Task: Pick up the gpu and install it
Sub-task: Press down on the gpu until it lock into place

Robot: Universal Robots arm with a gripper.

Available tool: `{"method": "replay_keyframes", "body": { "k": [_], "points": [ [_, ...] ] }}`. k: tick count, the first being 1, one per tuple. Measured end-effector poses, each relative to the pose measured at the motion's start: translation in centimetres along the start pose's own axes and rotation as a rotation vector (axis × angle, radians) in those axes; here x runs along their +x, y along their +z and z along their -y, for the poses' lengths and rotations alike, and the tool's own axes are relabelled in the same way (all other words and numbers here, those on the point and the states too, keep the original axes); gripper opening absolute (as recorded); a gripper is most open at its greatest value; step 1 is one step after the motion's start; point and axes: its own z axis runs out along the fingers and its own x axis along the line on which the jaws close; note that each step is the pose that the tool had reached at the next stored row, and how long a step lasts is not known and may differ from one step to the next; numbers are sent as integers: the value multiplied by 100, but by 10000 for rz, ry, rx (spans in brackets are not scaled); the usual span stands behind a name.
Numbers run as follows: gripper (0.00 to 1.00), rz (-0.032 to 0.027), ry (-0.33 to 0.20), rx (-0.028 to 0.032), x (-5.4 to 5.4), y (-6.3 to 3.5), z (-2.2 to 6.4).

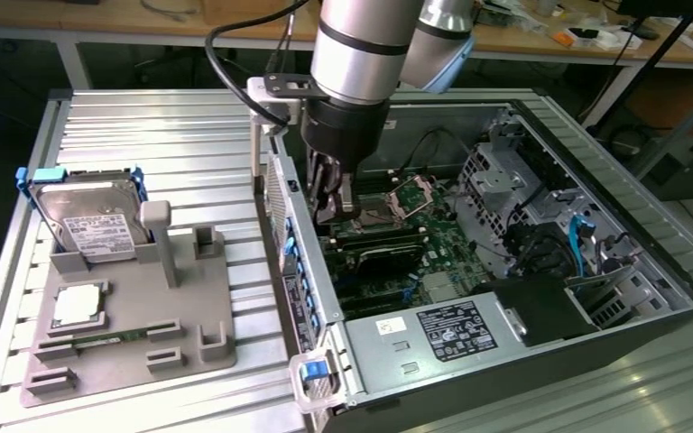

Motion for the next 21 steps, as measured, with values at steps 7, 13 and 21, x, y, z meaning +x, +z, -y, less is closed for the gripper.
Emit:
{"method": "replay_keyframes", "body": {
  "k": [7,13,21],
  "points": [
    [11,-2,3,37,-1,19,-17],
    [11,27,25,221,-11,101,-35],
    [11,20,28,287,-13,132,-15]
  ]
}}
